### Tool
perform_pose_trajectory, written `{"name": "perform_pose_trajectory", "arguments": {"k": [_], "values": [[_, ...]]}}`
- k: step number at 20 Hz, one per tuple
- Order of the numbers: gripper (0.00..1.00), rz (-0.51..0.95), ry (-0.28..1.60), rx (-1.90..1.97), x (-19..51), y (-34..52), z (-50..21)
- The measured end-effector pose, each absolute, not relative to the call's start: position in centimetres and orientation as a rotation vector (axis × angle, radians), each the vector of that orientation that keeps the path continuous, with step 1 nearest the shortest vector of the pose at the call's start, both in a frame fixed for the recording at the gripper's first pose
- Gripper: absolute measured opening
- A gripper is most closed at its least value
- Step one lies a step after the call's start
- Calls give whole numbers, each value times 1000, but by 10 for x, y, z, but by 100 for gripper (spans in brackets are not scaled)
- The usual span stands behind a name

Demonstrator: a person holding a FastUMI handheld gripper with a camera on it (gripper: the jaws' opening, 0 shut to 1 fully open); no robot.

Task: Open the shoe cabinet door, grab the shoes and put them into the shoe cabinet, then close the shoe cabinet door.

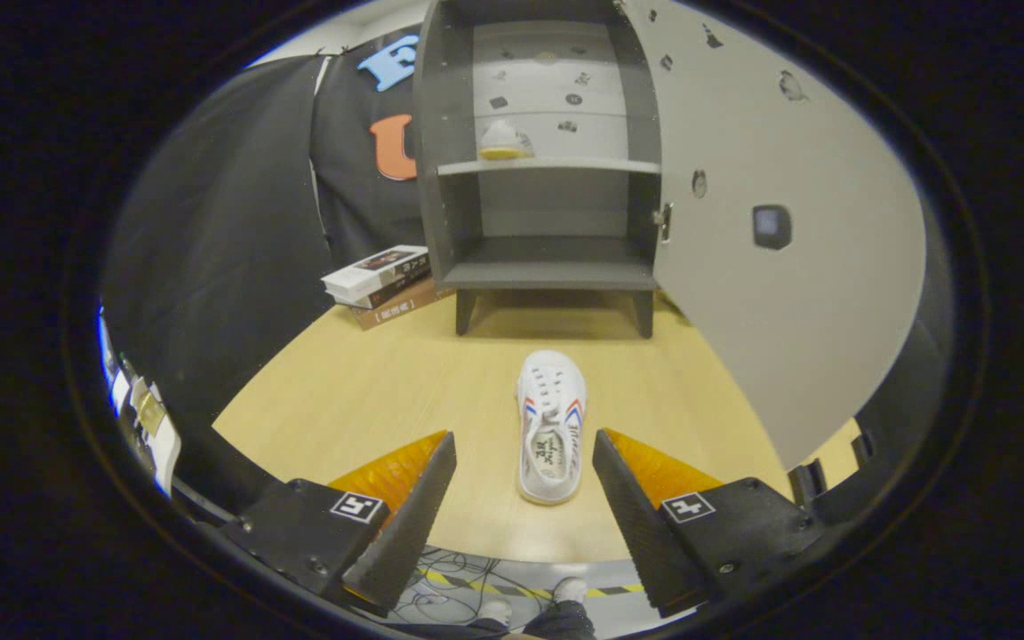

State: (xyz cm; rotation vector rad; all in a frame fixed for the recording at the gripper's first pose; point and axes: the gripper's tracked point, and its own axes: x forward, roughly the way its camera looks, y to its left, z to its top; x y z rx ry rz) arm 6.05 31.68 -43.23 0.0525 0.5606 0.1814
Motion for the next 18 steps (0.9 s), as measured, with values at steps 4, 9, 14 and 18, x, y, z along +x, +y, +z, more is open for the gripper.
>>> {"name": "perform_pose_trajectory", "arguments": {"k": [4,9,14,18], "values": [[99,186,631,16,98,332,-477],[98,147,717,83,125,331,-507],[86,154,777,94,146,338,-524],[62,128,769,108,160,334,-531]]}}
